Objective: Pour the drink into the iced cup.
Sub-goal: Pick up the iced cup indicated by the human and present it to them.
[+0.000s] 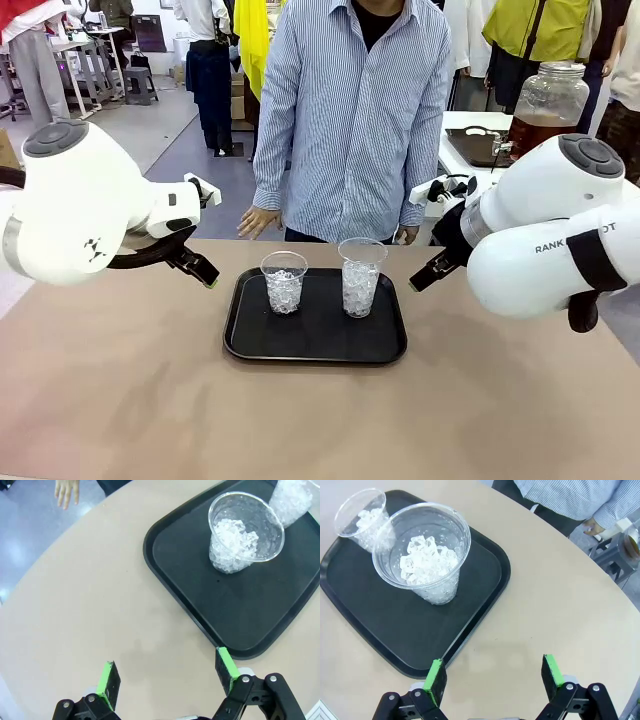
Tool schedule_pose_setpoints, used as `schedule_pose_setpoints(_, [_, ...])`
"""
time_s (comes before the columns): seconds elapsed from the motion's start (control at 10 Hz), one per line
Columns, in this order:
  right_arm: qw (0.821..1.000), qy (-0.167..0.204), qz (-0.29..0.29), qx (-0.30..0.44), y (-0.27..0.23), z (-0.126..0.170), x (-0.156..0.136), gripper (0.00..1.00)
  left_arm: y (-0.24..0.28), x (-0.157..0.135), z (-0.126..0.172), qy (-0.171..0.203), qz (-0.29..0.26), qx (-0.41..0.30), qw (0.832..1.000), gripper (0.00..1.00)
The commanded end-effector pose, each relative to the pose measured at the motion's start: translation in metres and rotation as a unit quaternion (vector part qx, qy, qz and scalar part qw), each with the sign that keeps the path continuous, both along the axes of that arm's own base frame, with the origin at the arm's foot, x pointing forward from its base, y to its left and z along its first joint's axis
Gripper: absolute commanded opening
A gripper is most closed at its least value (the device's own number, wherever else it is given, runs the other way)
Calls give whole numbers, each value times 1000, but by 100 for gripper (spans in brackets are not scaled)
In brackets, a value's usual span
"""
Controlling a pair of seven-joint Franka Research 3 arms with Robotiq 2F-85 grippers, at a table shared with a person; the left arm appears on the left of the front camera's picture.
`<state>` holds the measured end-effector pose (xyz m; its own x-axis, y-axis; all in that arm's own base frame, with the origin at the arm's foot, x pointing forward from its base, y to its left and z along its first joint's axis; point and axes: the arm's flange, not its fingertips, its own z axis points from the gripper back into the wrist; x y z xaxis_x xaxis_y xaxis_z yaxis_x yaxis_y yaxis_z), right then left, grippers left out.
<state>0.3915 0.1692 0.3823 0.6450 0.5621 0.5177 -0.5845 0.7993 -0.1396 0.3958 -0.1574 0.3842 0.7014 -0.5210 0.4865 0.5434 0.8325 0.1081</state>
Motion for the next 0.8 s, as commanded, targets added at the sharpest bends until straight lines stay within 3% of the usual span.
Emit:
schedule_pose_setpoints(0.0, [1000, -2, -1, 2, 0, 1, 0, 100, 1, 0, 2, -4, -1, 1, 1000, 100])
schedule_pose_setpoints(0.2, [1000, 8, 11, 17, 1, 11, 2, 100, -4, 3, 14, -1, -2, 0, 1000, 100])
schedule_pose_setpoints(0.5, [992, 44, 40, 108, -8, 63, 11, 100, -13, 18, 71, 12, -4, -30, 999, 100])
schedule_pose_setpoints(0.7, [983, 74, 34, 163, -21, 93, 18, 100, -8, 30, 97, 47, 26, -76, 996, 100])
